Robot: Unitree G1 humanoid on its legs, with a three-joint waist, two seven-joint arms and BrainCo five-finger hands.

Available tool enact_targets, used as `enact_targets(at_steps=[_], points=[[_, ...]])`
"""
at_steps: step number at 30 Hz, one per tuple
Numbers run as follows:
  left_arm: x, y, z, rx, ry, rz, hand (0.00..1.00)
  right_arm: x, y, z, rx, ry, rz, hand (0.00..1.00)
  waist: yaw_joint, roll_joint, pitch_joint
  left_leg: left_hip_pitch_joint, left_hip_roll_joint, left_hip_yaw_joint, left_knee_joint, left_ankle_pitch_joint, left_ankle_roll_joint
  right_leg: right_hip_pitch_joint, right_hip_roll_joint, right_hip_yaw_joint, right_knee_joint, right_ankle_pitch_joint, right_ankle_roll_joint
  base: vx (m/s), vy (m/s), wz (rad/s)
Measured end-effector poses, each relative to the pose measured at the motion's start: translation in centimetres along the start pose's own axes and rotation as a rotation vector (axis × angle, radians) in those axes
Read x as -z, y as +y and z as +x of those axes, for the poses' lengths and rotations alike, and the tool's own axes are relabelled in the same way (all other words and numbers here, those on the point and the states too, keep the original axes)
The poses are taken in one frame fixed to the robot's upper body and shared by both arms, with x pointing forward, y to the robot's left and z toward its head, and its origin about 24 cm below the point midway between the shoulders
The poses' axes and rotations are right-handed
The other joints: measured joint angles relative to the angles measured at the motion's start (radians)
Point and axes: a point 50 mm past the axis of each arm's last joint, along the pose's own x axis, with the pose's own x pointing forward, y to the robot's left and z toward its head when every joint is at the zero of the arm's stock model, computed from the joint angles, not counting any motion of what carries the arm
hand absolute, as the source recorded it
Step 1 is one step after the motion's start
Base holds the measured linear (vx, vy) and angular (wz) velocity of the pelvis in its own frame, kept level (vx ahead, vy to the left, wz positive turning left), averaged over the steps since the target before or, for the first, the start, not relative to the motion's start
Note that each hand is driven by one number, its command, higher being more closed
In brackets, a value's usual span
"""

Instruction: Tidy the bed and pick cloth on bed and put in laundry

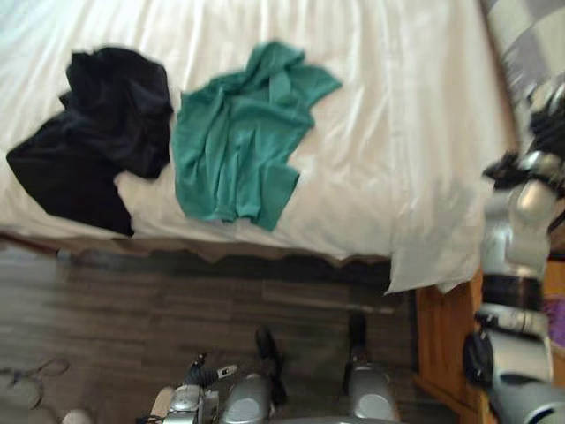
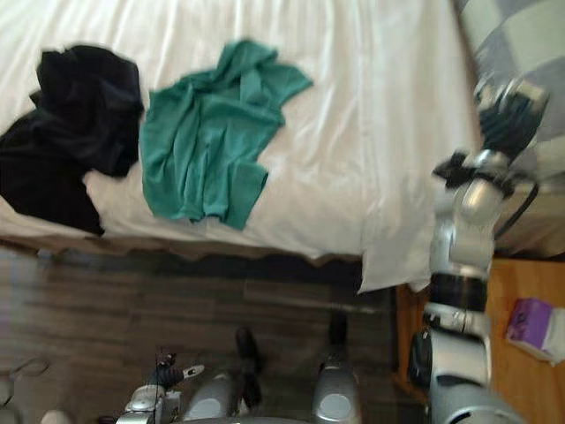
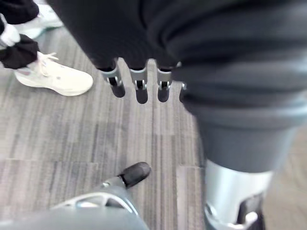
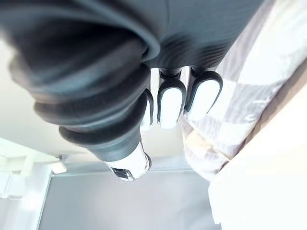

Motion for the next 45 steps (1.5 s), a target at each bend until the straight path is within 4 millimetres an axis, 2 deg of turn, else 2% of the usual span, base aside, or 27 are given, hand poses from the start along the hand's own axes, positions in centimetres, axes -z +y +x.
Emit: enact_targets(at_steps=[2,3,6,7,8,10,13,14,15,16,17,18,19,20,21,22,24,25,27,30,33,35,39,40,41,44,45], points=[[-0.7,-0.5,0.1,0.012,-0.024,0.002,0.0,-0.8,-0.4,1.9,0.05,-0.016,-0.002,1.0,0.0,0.03,0.05,-0.049,-0.012,0.0,0.0,0.012,0.011,-0.047,-0.011,0.004,-0.006,0.021,0.007,-0.02,0.068,0.08],[-0.7,-0.7,0.1,0.02,-0.029,0.012,0.0,-0.4,-0.8,2.1,0.075,0.009,-0.007,1.0,0.002,0.041,0.056,-0.075,-0.016,0.001,0.0,0.015,0.012,-0.072,-0.014,0.009,-0.01,0.029,0.01,-0.01,0.055,0.05],[-1.8,-1.6,0.3,0.051,-0.058,0.045,0.0,2.5,-2.4,1.6,0.134,0.133,-0.035,1.0,0.011,0.075,0.073,-0.131,-0.02,0.001,0.0,0.022,0.013,-0.126,-0.018,0.013,-0.019,0.046,0.021,0.02,0.025,0.05],[-2.6,-2.3,0.5,0.069,-0.08,0.055,0.0,3.8,-3.2,0.9,0.157,0.188,-0.052,1.0,0.017,0.096,0.083,-0.151,-0.021,0.0,0.0,0.027,0.017,-0.14,-0.02,0.013,-0.024,0.048,0.021,0.0,0.0,0.0],[-3.6,-2.9,0.6,0.085,-0.112,0.057,0.0,3.5,-3.3,0.5,0.146,0.138,-0.037,1.0,0.022,0.114,0.092,-0.166,-0.021,0.003,0.0,0.029,0.017,-0.159,-0.02,0.015,-0.024,0.054,0.023,0.0,0.0,0.0],[-3.9,-3.4,0.6,0.086,-0.128,0.047,0.0,3.6,-2.9,-0.2,0.132,0.123,-0.003,1.0,0.018,0.114,0.092,-0.171,-0.021,0.01,0.0,0.03,0.017,-0.169,-0.018,0.026,-0.025,0.054,0.023,0.02,0.005,-0.12],[-4.3,-4.3,0.4,0.095,-0.14,-0.003,0.0,5.3,-3.0,-2.9,0.104,0.158,0.054,1.0,0.02,0.104,0.089,-0.162,-0.006,0.032,-0.001,0.028,0.016,-0.167,-0.004,0.042,-0.024,0.054,0.023,0.02,-0.007,-0.13],[-4.4,-4.4,0.5,0.09,-0.136,-0.03,0.0,5.9,-3.0,-4.0,0.097,0.173,0.07,1.0,0.02,0.096,0.089,-0.158,-0.001,0.04,-0.001,0.028,0.015,-0.167,0.001,0.046,-0.024,0.053,0.023,0.02,-0.026,-0.27],[-4.4,-4.3,0.5,0.08,-0.131,-0.068,0.0,7.6,-3.1,-6.2,0.084,0.24,0.098,1.0,0.021,0.069,0.083,-0.145,0.006,0.058,-0.001,0.025,0.01,-0.166,0.009,0.064,-0.024,0.053,0.022,0.01,-0.024,-0.29],[-4.4,-4.3,0.5,0.078,-0.129,-0.075,0.0,8.0,-3.2,-6.8,0.086,0.263,0.101,1.0,0.021,0.063,0.08,-0.142,0.007,0.062,-0.001,0.024,0.008,-0.164,0.011,0.068,-0.024,0.052,0.02,0.02,-0.028,-0.34],[-4.4,-4.6,0.4,0.079,-0.126,-0.088,0.0,10.1,-4.2,-9.4,0.101,0.371,0.088,1.0,0.018,0.044,0.071,-0.125,0.012,0.07,-0.004,0.021,0.004,-0.153,0.013,0.074,-0.023,0.048,0.015,0.03,-0.015,-0.24],[-4.5,-4.8,0.4,0.077,-0.126,-0.119,0.0,13.8,-6.8,-14.5,0.15,0.615,0.013,1.0,0.019,0.023,0.063,-0.099,0.019,0.075,-0.006,0.014,-0.005,-0.131,0.017,0.076,-0.022,0.038,0.002,0.05,-0.021,-0.18],[-4.6,-4.8,0.4,0.076,-0.128,-0.125,0.0,15.2,-8.0,-17.0,0.183,0.728,-0.022,1.0,0.02,0.018,0.063,-0.087,0.021,0.074,-0.005,0.011,-0.009,-0.118,0.023,0.069,-0.022,0.031,-0.004,0.05,-0.04,-0.06],[-4.9,-5.0,0.4,0.074,-0.13,-0.151,0.0,17.8,-11.6,-25.2,0.285,1.06,-0.122,1.0,0.02,0.014,0.062,-0.054,0.028,0.068,-0.006,0.006,-0.016,-0.079,0.029,0.057,-0.021,0.014,-0.009,0.05,-0.045,0.03],[-4.9,-5.0,0.4,0.072,-0.126,-0.156,0.0,18.1,-12.5,-28.1,0.313,1.172,-0.15,1.0,0.021,0.013,0.061,-0.044,0.03,0.066,-0.006,0.004,-0.019,-0.067,0.029,0.054,-0.021,0.007,-0.007,0.07,-0.052,0.06],[-4.9,-5.0,0.4,0.074,-0.122,-0.14,0.0,17.7,-14.4,-35.1,0.353,1.418,-0.216,0.0,0.008,0.012,0.06,-0.018,0.032,0.06,-0.006,0.0,-0.024,-0.038,0.033,0.044,-0.021,-0.003,-0.003,0.06,-0.034,0.07],[-4.4,-4.8,0.5,0.07,-0.097,-0.118,0.0,16.1,-16.6,-39.6,0.389,1.556,-0.265,0.0,-0.015,-0.001,0.04,0.008,0.029,0.054,-0.006,-0.005,-0.023,-0.009,0.032,0.037,-0.021,-0.01,-0.002,0.07,-0.023,0.05],[-4.2,-4.4,0.6,0.063,-0.084,-0.107,0.0,14.9,-18.3,-41.5,0.371,1.623,-0.345,0.0,-0.02,-0.024,0.011,0.035,0.028,0.053,-0.006,-0.01,-0.024,0.018,0.03,0.035,-0.02,-0.011,-0.004,0.08,-0.012,0.02],[-3.9,-3.3,0.7,0.039,-0.079,-0.09,0.0,13.6,-19.5,-43.5,0.351,1.697,-0.401,0.0,-0.019,-0.063,-0.03,0.088,0.033,0.045,-0.006,-0.02,-0.029,0.069,0.033,0.023,-0.001,-0.035,-0.007,0.07,-0.015,0.09],[-2.8,-1.7,0.7,0.006,-0.052,-0.068,0.0,13.3,-18.8,-45.2,0.309,1.761,-0.399,0.0,-0.015,-0.099,-0.081,0.149,0.035,0.028,-0.006,-0.03,-0.033,0.102,0.033,0.008,0.079,-0.095,-0.014,0.03,0.006,0.15],[-1.0,-1.3,0.3,-0.004,-0.005,-0.063,0.0,13.6,-18.2,-45.1,0.259,1.761,-0.379,0.0,-0.017,-0.101,-0.094,0.192,0.035,0.031,-0.006,-0.042,-0.038,0.103,0.025,0.012,0.169,-0.144,-0.023,0.0,0.002,-0.03],[0.8,-1.0,-0.2,-0.013,0.051,-0.059,0.0,13.7,-17.9,-45.1,0.228,1.758,-0.371,0.0,-0.018,-0.092,-0.097,0.214,0.038,0.04,-0.006,-0.052,-0.047,0.119,0.036,0.013,0.169,-0.15,-0.025,0.0,-0.001,-0.15],[2.6,-0.9,-0.6,-0.008,0.119,-0.092,0.0,13.7,-18.3,-44.6,0.209,1.744,-0.382,0.0,-0.009,-0.055,-0.12,0.243,0.067,0.082,0.006,-0.069,-0.065,0.159,0.07,0.028,0.096,-0.14,-0.042,0.01,-0.046,-0.31],[2.8,-0.8,-0.7,-0.013,0.126,-0.099,0.0,13.7,-18.3,-44.5,0.195,1.74,-0.389,0.0,-0.008,-0.052,-0.119,0.22,0.091,0.101,0.093,-0.117,-0.082,0.158,0.073,0.047,0.103,-0.153,-0.049,0.02,-0.037,-0.53],[3.0,-0.5,-0.7,-0.019,0.132,-0.113,0.0,13.7,-18.6,-44.2,0.167,1.736,-0.406,0.0,-0.011,-0.04,-0.121,0.144,0.147,0.104,0.291,-0.206,-0.119,0.156,0.073,0.058,0.115,-0.154,-0.049,0.02,-0.027,-0.42],[3.0,-0.2,-0.7,-0.021,0.132,-0.112,0.0,13.6,-19.0,-44.2,0.154,1.745,-0.423,0.0,-0.012,-0.029,-0.122,0.083,0.215,0.17,0.474,-0.223,-0.11,0.15,0.061,0.061,0.152,-0.17,-0.035,0.01,0.001,-0.07],[3.3,0.0,-0.8,-0.028,0.144,-0.107,0.0,13.5,-19.2,-44.1,0.158,1.745,-0.427,0.0,-0.012,-0.035,-0.124,0.081,0.213,0.173,0.49,-0.229,-0.101,0.151,0.046,0.066,0.153,-0.174,-0.034,0.06,0.057,-0.06]])
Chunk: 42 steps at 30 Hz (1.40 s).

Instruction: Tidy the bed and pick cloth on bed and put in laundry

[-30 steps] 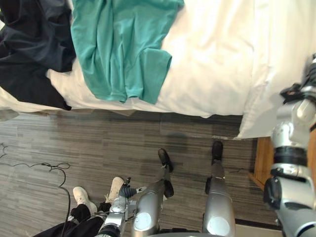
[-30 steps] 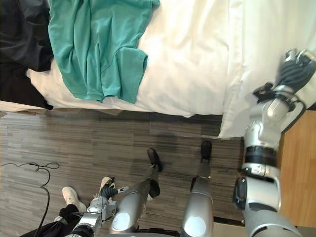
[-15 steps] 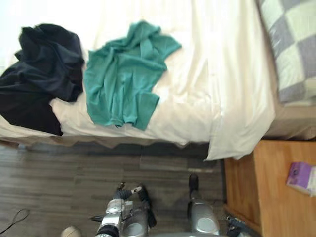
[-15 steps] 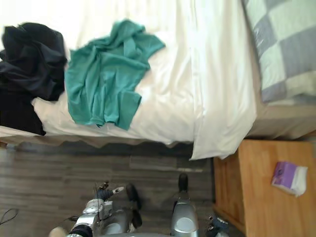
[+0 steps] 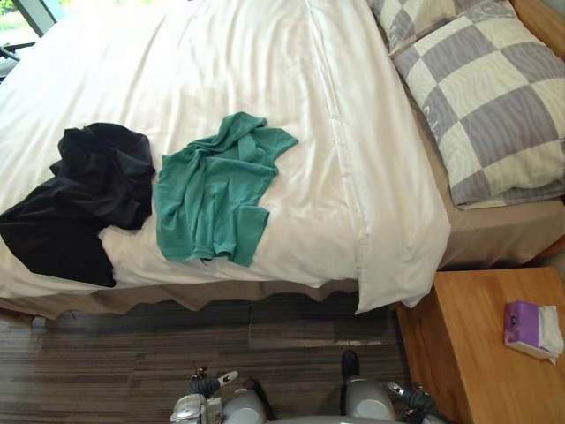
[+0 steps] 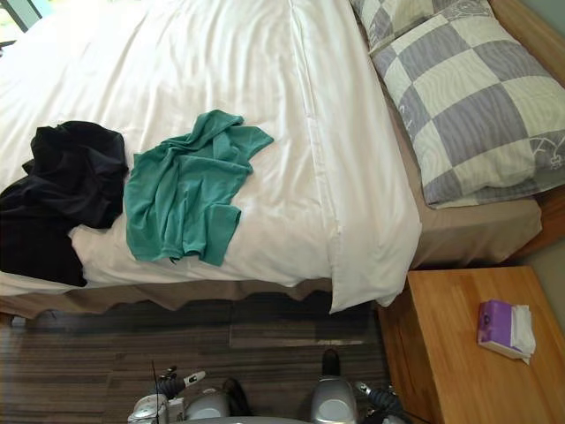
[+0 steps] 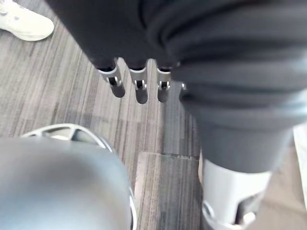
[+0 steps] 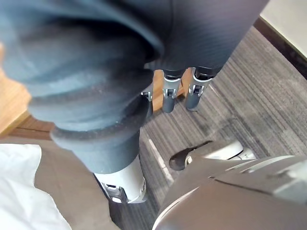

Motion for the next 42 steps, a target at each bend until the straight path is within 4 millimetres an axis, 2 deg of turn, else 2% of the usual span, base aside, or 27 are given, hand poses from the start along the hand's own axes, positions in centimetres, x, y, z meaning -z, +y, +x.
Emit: enact_targets(at_steps=[1,2,4,5,6,7,8,9,11,12,13,14,15,16,17,19,22,25,27,29,30,33,36,37,39,41,42], points=[[0.5,0.2,-0.1,-0.006,0.022,0.012,0.0,-0.1,0.1,0.0,-0.005,-0.006,-0.017,0.0,0.001,0.002,-0.005,-0.017,0.008,-0.002,0.03,-0.035,0.037,-0.002,-0.008,0.018,-0.005,-0.003,0.003,0.11,0.198,-0.19],[2.0,0.6,-0.3,-0.019,0.078,0.026,0.0,-0.6,-0.3,0.1,-0.001,-0.023,-0.035,0.0,-0.003,0.006,-0.008,-0.023,0.059,-0.019,0.059,-0.047,0.056,-0.001,-0.037,0.04,-0.001,-0.016,0.023,0.14,0.269,-0.1],[2.0,0.9,-0.4,-0.027,0.063,0.041,0.0,-0.5,-1.5,0.1,0.038,-0.001,-0.03,0.0,-0.007,0.005,-0.008,-0.087,0.138,-0.127,0.023,-0.041,0.057,-0.003,-0.104,0.049,0.008,-0.042,0.072,0.15,0.348,0.24],[1.9,1.0,-0.4,-0.03,0.059,0.044,0.0,-0.3,-1.8,0.1,0.046,0.008,-0.038,0.0,-0.007,0.005,-0.009,-0.099,0.147,-0.149,-0.003,-0.039,0.057,-0.002,-0.12,0.049,0.01,-0.043,0.09,0.14,0.43,0.37],[2.0,1.0,-0.4,-0.03,0.058,0.062,0.0,0.0,-2.5,0.1,0.064,0.025,-0.046,0.0,-0.004,0.012,-0.014,-0.111,0.17,-0.189,-0.078,-0.003,0.025,0.0,-0.16,0.047,0.009,-0.038,0.14,0.18,0.526,0.2],[1.9,1.1,-0.4,-0.033,0.056,0.071,0.0,0.3,-2.4,0.0,0.065,0.035,-0.041,0.0,-0.002,0.001,-0.018,-0.119,0.157,-0.176,-0.057,0.067,-0.042,0.004,-0.185,0.049,0.002,-0.04,0.153,0.27,0.659,0.27],[1.9,2.0,-0.4,-0.054,0.057,0.098,0.0,1.7,-1.8,-0.2,0.066,0.084,0.004,0.0,-0.006,-0.037,-0.052,-0.164,0.119,-0.177,0.029,0.051,-0.085,0.028,-0.234,0.059,-0.038,-0.032,0.164,0.32,0.566,0.28],[1.7,2.7,-0.3,-0.08,0.053,0.11,0.0,2.6,-1.4,-0.3,0.063,0.119,0.038,0.0,-0.007,-0.052,-0.069,-0.21,0.124,-0.202,0.103,0.008,-0.097,0.035,-0.221,0.021,-0.048,0.028,0.141,0.31,0.481,0.09],[2.1,3.6,-0.4,-0.109,0.074,0.117,0.0,3.7,-0.7,-0.6,0.051,0.156,0.064,0.0,0.009,-0.074,-0.089,-0.213,0.12,-0.203,0.14,-0.037,-0.093,0.038,-0.226,0.021,-0.095,0.156,0.145,0.19,0.303,-0.24],[2.3,3.7,-0.4,-0.124,0.086,0.116,0.0,4.3,0.2,-0.7,0.038,0.174,0.082,0.0,0.008,-0.089,-0.107,-0.195,0.114,-0.169,0.122,-0.048,-0.076,0.019,-0.227,-0.006,-0.106,0.256,0.092,0.22,0.303,-0.44],[2.5,3.8,-0.4,-0.133,0.095,0.112,0.0,4.0,0.4,-0.6,0.034,0.167,0.073,0.0,0.013,-0.094,-0.113,-0.144,0.103,-0.122,0.064,-0.035,-0.05,-0.006,-0.227,-0.108,-0.081,0.329,-0.007,0.23,0.288,-0.48],[2.6,3.9,-0.5,-0.137,0.099,0.109,0.0,3.8,0.5,-0.6,0.03,0.161,0.064,0.0,0.015,-0.092,-0.111,-0.12,0.1,-0.104,0.039,-0.028,-0.04,-0.023,-0.224,-0.16,-0.042,0.318,-0.026,0.23,0.268,-0.52],[2.7,3.8,-0.5,-0.144,0.107,0.103,0.0,3.4,0.5,-0.5,0.028,0.145,0.044,0.0,0.011,-0.08,-0.105,-0.073,0.096,-0.082,-0.005,-0.021,-0.031,-0.041,-0.195,-0.237,0.042,0.228,-0.014,0.22,0.189,-0.39],[2.8,3.7,-0.5,-0.146,0.111,0.105,0.0,2.8,0.7,-0.4,0.023,0.117,0.021,0.0,0.007,-0.069,-0.104,-0.025,0.094,-0.064,-0.065,-0.008,-0.021,-0.058,-0.123,-0.259,0.136,0.092,0.034,0.24,0.162,-0.26],[2.1,3.3,-0.3,-0.13,0.092,0.125,0.0,1.9,0.8,-0.3,0.015,0.079,-0.015,0.0,0.001,-0.045,-0.102,0.005,0.085,-0.058,-0.126,0.018,-0.016,-0.066,0.005,-0.28,0.162,-0.025,0.009,0.23,0.131,-0.03],[0.8,2.8,-0.1,-0.114,0.046,0.145,0.0,1.2,1.2,-0.2,-0.003,0.041,-0.078,0.0,0.004,-0.046,-0.096,0.017,0.045,-0.054,-0.179,0.044,-0.01,-0.036,0.078,-0.334,0.09,-0.073,-0.033,0.14,0.053,0.25],[-1.7,0.2,0.4,-0.042,-0.037,0.178,0.0,-1.2,1.6,0.1,-0.015,-0.072,-0.379,0.0,0.004,-0.013,-0.058,0.065,-0.008,-0.066,-0.282,0.111,0.007,0.028,0.059,-0.388,0.043,-0.076,-0.033,0.09,0.033,0.48],[-2.9,-0.9,0.4,-0.023,-0.088,0.202,0.0,-3.2,3.6,0.3,-0.054,-0.163,-0.588,0.0,0.014,-0.012,-0.017,0.097,-0.027,-0.062,-0.306,0.151,0.022,0.078,0.041,-0.41,0.032,-0.091,-0.045,0.05,0.003,0.42],[-4.6,-2.0,0.2,-0.01,-0.153,0.185,0.0,-4.7,5.4,0.4,-0.092,-0.219,-0.645,0.0,0.026,-0.02,0.029,-0.025,0.005,-0.094,-0.056,0.108,0.046,0.071,0.011,-0.412,0.06,-0.11,-0.035,-0.02,0.029,0.31],[-6.3,-4.5,-0.2,0.028,-0.226,0.11,0.0,-6.9,6.3,0.6,-0.105,-0.28,-0.74,0.0,0.047,0.029,0.099,-0.186,0.029,-0.255,0.241,0.091,0.025,0.082,-0.008,-0.418,0.087,-0.111,-0.034,-0.09,0.157,0.0],[-6.7,-5.3,-0.4,0.043,-0.243,0.11,0.0,-7.4,5.8,0.7,-0.085,-0.29,-0.76,0.0,0.062,0.058,0.105,-0.216,0.038,-0.303,0.291,0.084,0.023,0.075,-0.015,-0.41,0.097,-0.109,-0.028,-0.02,0.255,-0.15],[-6.6,-4.6,-0.3,0.013,-0.246,0.116,0.0,-7.0,5.8,0.6,-0.083,-0.268,-0.671,0.0,0.049,0.063,0.107,-0.188,0.061,-0.268,0.256,-0.006,0.057,0.067,-0.039,-0.395,0.102,-0.092,0.0,0.07,0.314,-0.11],[-6.1,-4.0,-0.2,-0.006,-0.225,0.105,0.0,-6.3,4.7,0.6,-0.056,-0.228,-0.468,0.0,0.052,0.035,0.114,-0.116,0.115,-0.273,0.086,-0.03,0.049,0.061,-0.089,-0.354,0.103,-0.057,0.06,0.09,0.456,-0.26],[-5.7,-3.5,-0.1,-0.021,-0.214,0.099,0.0,-6.1,4.0,0.6,-0.038,-0.218,-0.408,0.0,0.06,0.008,0.103,-0.096,0.074,-0.255,0.057,-0.078,-0.001,0.037,-0.112,-0.328,0.088,-0.03,0.092,0.09,0.479,-0.25],[-6.2,-2.2,0.1,-0.058,-0.222,0.12,0.0,-3.5,4.0,0.4,-0.045,-0.142,-0.376,0.0,0.06,-0.061,0.082,-0.119,-0.013,-0.246,0.057,-0.084,0.007,0.053,-0.149,-0.295,0.016,-0.01,0.123,0.13,0.362,0.15],[-5.5,-1.6,0.3,-0.069,-0.195,0.141,0.0,-1.9,3.5,0.2,-0.031,-0.091,-0.333,0.0,0.058,-0.09,0.043,-0.117,-0.062,-0.232,0.055,-0.084,0.009,0.086,-0.185,-0.298,-0.05,0.053,0.122,0.12,0.267,0.2],[-5.1,-1.6,0.3,-0.066,-0.178,0.149,0.0,-1.5,3.1,0.1,-0.02,-0.076,-0.316,0.0,0.057,-0.085,0.026,-0.115,-0.071,-0.226,0.051,-0.09,0.018,0.082,-0.191,-0.302,-0.052,0.082,0.106,0.06,0.269,-0.11]])
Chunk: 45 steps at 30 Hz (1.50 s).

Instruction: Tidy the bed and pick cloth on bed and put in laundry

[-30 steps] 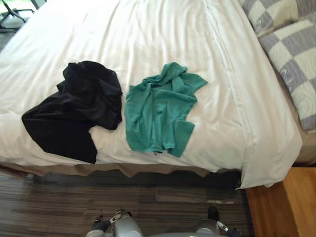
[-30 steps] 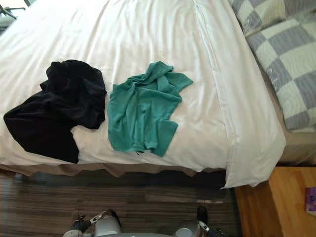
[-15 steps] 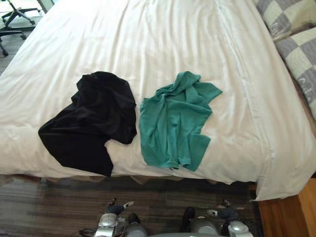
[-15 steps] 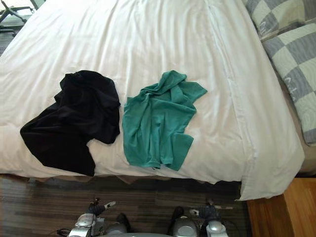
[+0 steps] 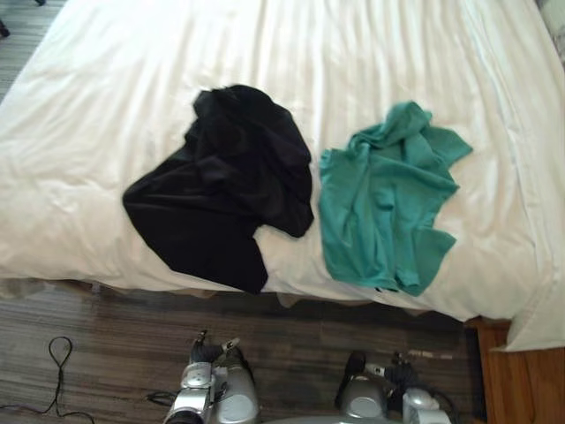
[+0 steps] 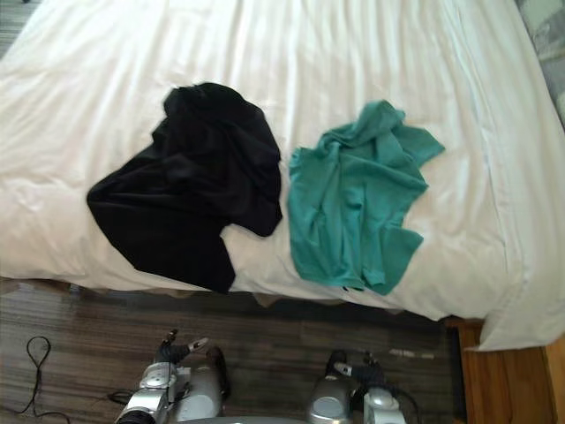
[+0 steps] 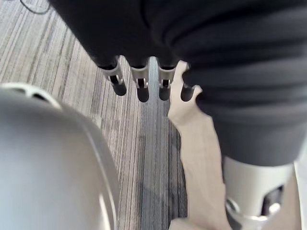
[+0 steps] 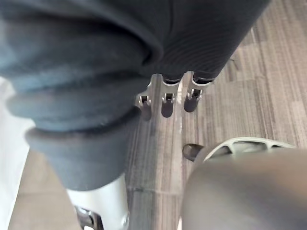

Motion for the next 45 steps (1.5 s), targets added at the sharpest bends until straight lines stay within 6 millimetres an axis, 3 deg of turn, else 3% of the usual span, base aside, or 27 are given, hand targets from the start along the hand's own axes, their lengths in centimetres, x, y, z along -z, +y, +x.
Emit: enact_targets(at_steps=[1,2,3,4,5,6,8,9,12,17,19,22,24,26,29,32,33,34,36,37,38,39,40,41,42,44,45], points=[[0.5,-0.2,-0.1,0.009,0.022,0.008,0.0,0.1,-0.3,0.0,0.011,0.007,0.009,0.0,0.003,0.018,-0.016,0.015,0.0,0.021,-0.023,-0.004,0.007,-0.022,-0.002,-0.015,0.022,0.033,-0.046,0.02,0.236,-0.49],[1.2,-0.4,-0.2,0.019,0.047,0.01,0.0,-0.5,-0.4,0.2,0.01,-0.009,0.0,0.0,0.006,0.035,-0.03,0.051,0.003,0.067,-0.074,0.012,0.03,-0.052,0.002,-0.066,0.044,0.092,-0.129,0.01,0.214,-0.66],[1.5,-0.5,-0.4,0.026,0.058,0.009,0.0,-0.9,-0.3,0.3,0.008,-0.017,-0.004,0.0,0.007,0.046,-0.033,0.074,0.0,0.09,-0.11,0.026,0.039,-0.061,0.007,-0.102,0.043,0.125,-0.173,0.01,0.197,-0.78],[2.1,-0.5,-0.6,0.03,0.07,0.007,0.0,-1.3,0.0,0.4,-0.002,-0.027,-0.008,0.0,0.005,0.061,-0.039,0.105,-0.005,0.116,-0.158,0.047,0.046,-0.072,0.018,-0.126,0.047,0.138,-0.192,0.02,0.13,-0.58],[2.5,-0.4,-0.7,0.03,0.083,0.0,0.0,-1.4,0.5,0.3,-0.018,-0.032,-0.021,0.0,0.002,0.075,-0.044,0.125,-0.013,0.117,-0.194,0.062,0.052,-0.067,0.063,-0.092,0.053,0.084,-0.136,0.02,0.102,-0.37],[2.5,-0.3,-0.7,0.027,0.085,-0.004,0.0,-1.3,0.6,0.3,-0.022,-0.031,-0.023,0.0,0.001,0.076,-0.045,0.129,-0.02,0.114,-0.207,0.072,0.052,-0.062,0.09,-0.067,0.054,0.04,-0.116,0.0,0.0,0.0],[2.4,-0.2,-0.6,0.024,0.083,-0.019,0.0,-0.9,0.6,0.3,-0.019,-0.008,0.016,0.0,-0.001,0.071,-0.047,0.13,-0.043,0.084,-0.247,0.104,0.049,-0.037,0.164,0.033,0.045,-0.123,-0.114,-0.03,-0.067,0.39],[2.6,0.0,-0.6,0.018,0.092,-0.034,0.0,-0.7,0.2,0.3,-0.001,0.004,0.071,0.0,-0.009,0.075,-0.045,0.132,-0.048,0.055,-0.264,0.12,0.044,-0.028,0.179,0.075,0.042,-0.136,-0.096,-0.04,-0.137,0.66],[4.6,0.6,-1.0,-0.028,0.193,-0.189,0.0,1.0,-1.4,0.2,0.073,0.082,0.26,0.0,-0.016,0.069,-0.046,0.217,-0.049,0.013,-0.368,0.177,0.022,0.019,0.187,0.038,0.09,-0.171,-0.091,-0.02,-0.123,0.45],[9.2,4.9,-2.3,-0.272,0.351,-0.7,0.0,3.8,-4.7,-0.4,0.245,0.175,0.536,0.0,-0.011,0.047,-0.069,0.277,-0.054,0.027,-0.459,0.219,0.009,0.024,0.191,0.051,0.106,-0.184,-0.089,-0.03,-0.035,-0.06],[11.1,7.5,-3.3,-0.414,0.375,-0.92,0.0,6.4,-6.2,-1.3,0.33,0.25,0.674,0.0,0.003,0.036,-0.102,0.282,-0.069,0.024,-0.492,0.233,0.014,0.03,0.184,0.049,0.089,-0.178,-0.08,-0.01,0.045,0.04],[14.0,10.6,-5.1,-0.604,0.409,-1.125,0.0,7.5,-8.7,-1.9,0.449,0.272,0.879,0.0,0.001,0.03,-0.141,0.31,-0.085,0.029,-0.534,0.238,0.018,0.06,0.182,0.048,0.047,-0.16,-0.062,0.06,0.052,0.02],[15.2,12.4,-6.2,-0.703,0.401,-1.221,0.0,6.7,-11.2,-2.0,0.53,0.217,0.964,0.0,0.0,0.031,-0.168,0.311,-0.093,0.034,-0.538,0.237,0.018,0.068,0.178,0.049,0.027,-0.153,-0.055,0.07,0.053,-0.02],[15.6,14.9,-7.1,-0.804,0.361,-1.309,0.0,4.4,-14.5,-2.3,0.601,0.079,0.977,0.0,-0.005,0.027,-0.187,0.311,-0.096,0.041,-0.539,0.236,0.02,0.073,0.177,0.047,0.012,-0.149,-0.053,0.06,0.028,0.01],[15.1,20.1,-8.3,-0.965,0.257,-1.363,0.0,-2.4,-20.5,-3.8,0.72,-0.248,0.946,0.0,-0.027,0.033,-0.193,0.31,-0.094,0.042,-0.539,0.235,0.02,0.073,0.178,0.047,0.009,-0.149,-0.053,0.01,0.003,0.0],[11.4,27.3,-9.9,-1.109,0.075,-1.202,0.0,-9.0,-24.9,-7.1,0.816,-0.589,0.868,0.0,-0.029,0.05,-0.225,0.303,-0.087,0.041,-0.538,0.235,0.02,0.071,0.187,0.044,0.0,-0.149,-0.053,0.01,-0.023,0.01],[10.5,28.7,-10.3,-1.134,0.029,-1.17,0.0,-10.0,-25.3,-7.6,0.82,-0.634,0.847,0.0,-0.031,0.048,-0.233,0.302,-0.086,0.041,-0.538,0.235,0.02,0.071,0.188,0.043,-0.002,-0.149,-0.053,0.02,-0.031,0.04],[8.1,31.2,-11.1,-1.184,-0.065,-1.08,0.0,-11.7,-25.7,-8.5,0.845,-0.708,0.778,0.0,-0.033,0.048,-0.237,0.301,-0.085,0.04,-0.538,0.235,0.02,0.072,0.189,0.041,-0.002,-0.149,-0.054,0.01,-0.02,0.04],[3.5,34.2,-12.1,-1.244,-0.23,-0.938,0.0,-13.6,-25.7,-9.4,0.858,-0.792,0.692,0.0,-0.033,0.045,-0.239,0.297,-0.087,0.036,-0.538,0.235,0.02,0.072,0.187,0.038,-0.002,-0.149,-0.054,0.0,-0.002,0.06],[0.1,35.5,-12.7,-1.277,-0.332,-0.813,0.0,-14.4,-25.3,-9.5,0.846,-0.828,0.661,0.0,-0.032,0.044,-0.239,0.296,-0.089,0.035,-0.538,0.235,0.02,0.072,0.185,0.037,-0.002,-0.149,-0.054,-0.01,0.011,0.05],[-1.7,35.8,-12.9,-1.286,-0.388,-0.755,0.0,-14.7,-25.1,-9.4,0.836,-0.839,0.648,0.0,-0.03,0.042,-0.241,0.296,-0.089,0.035,-0.538,0.235,0.02,0.072,0.185,0.037,-0.002,-0.149,-0.054,-0.01,0.016,0.03],[-5.5,35.7,-13.0,-1.277,-0.511,-0.645,0.0,-15.4,-24.4,-9.3,0.812,-0.858,0.612,0.0,-0.025,0.034,-0.246,0.296,-0.091,0.035,-0.539,0.235,0.02,0.072,0.183,0.037,-0.002,-0.149,-0.054,0.0,0.0,0.0],[-9.0,34.9,-13.1,-1.251,-0.63,-0.538,0.0,-16.3,-23.5,-9.1,0.784,-0.873,0.557,0.0,-0.023,0.038,-0.244,0.295,-0.093,0.036,-0.539,0.235,0.02,0.071,0.182,0.04,-0.002,-0.148,-0.054,0.0,0.0,0.0],[-10.5,34.3,-13.0,-1.23,-0.678,-0.485,0.0,-16.9,-22.9,-9.1,0.767,-0.888,0.528,0.0,-0.024,0.035,-0.246,0.296,-0.093,0.037,-0.539,0.235,0.02,0.07,0.182,0.041,-0.002,-0.147,-0.055,-0.01,0.015,-0.1],[-13.6,32.4,-12.6,-1.166,-0.781,-0.365,0.0,-18.4,-21.5,-9.2,0.724,-0.932,0.446,0.0,-0.025,0.044,-0.249,0.295,-0.093,0.045,-0.539,0.235,0.02,0.063,0.183,0.052,-0.002,-0.144,-0.057,0.0,0.01,-0.14],[-15.9,30.0,-12.0,-1.089,-0.865,-0.307,0.0,-19.6,-20.6,-9.4,0.695,-0.97,0.393,0.0,-0.027,0.054,-0.248,0.293,-0.093,0.051,-0.539,0.235,0.02,0.055,0.184,0.065,-0.003,-0.141,-0.059,0.01,0.004,-0.14],[-17.5,27.8,-11.6,-1.012,-0.931,-0.275,0.0,-20.4,-20.1,-9.7,0.673,-1.002,0.386,0.0,-0.034,0.064,-0.242,0.296,-0.092,0.051,-0.539,0.235,0.02,0.055,0.185,0.077,-0.005,-0.136,-0.06,0.03,-0.002,-0.04]])
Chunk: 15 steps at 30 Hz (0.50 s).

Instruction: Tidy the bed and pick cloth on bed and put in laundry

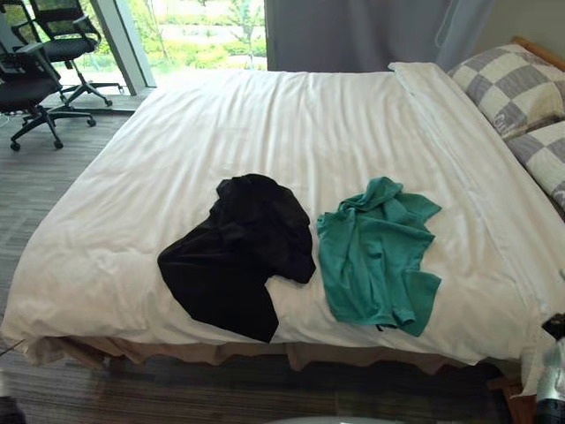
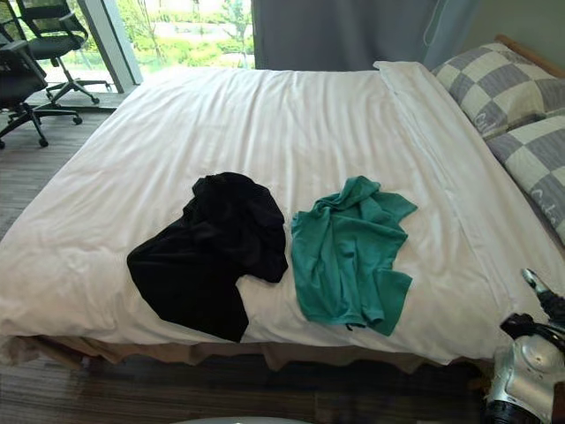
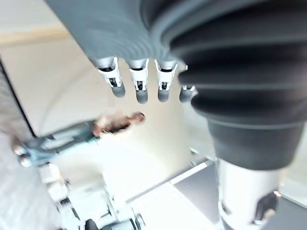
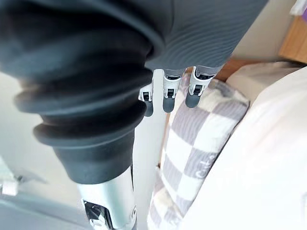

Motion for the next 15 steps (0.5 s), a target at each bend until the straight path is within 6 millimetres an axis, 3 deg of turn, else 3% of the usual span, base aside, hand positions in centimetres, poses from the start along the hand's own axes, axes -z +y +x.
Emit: enact_targets(at_steps=[1,4,8,15], points=[[-1.1,-2.2,-1.2,0.09,-0.046,-0.023,0.0,-0.8,0.7,-0.1,-0.03,-0.034,0.008,0.0,-0.008,0.007,0.004,0.004,0.0,0.001,0.0,0.0,0.0,0.0,0.0,0.009,0.0,0.001,0.0,0.05,-0.006,0.0],[-2.4,-5.6,-3.8,0.261,-0.113,-0.034,0.0,-2.9,2.8,-0.6,-0.145,-0.142,-0.033,0.0,-0.025,0.017,0.015,0.02,0.004,0.021,0.0,0.0,0.0,-0.002,0.006,0.045,-0.001,0.003,0.0,0.02,-0.011,-0.24],[-3.9,-8.0,-5.6,0.393,-0.185,-0.04,0.0,-5.0,5.2,-1.7,-0.284,-0.253,-0.097,0.0,-0.04,0.026,0.045,0.028,0.005,0.061,0.0,0.0,0.0,-0.019,0.013,0.092,-0.013,0.03,-0.003,-0.03,-0.006,-0.35],[-6.1,-10.4,-5.9,0.481,-0.253,-0.045,0.0,-5.5,8.2,-4.3,-0.431,-0.29,-0.07,0.0,-0.054,0.032,0.093,-0.015,0.002,0.107,0.0,0.0,0.0,-0.071,0.02,0.147,-0.069,0.094,0.003,-0.1,0.001,-0.21]])
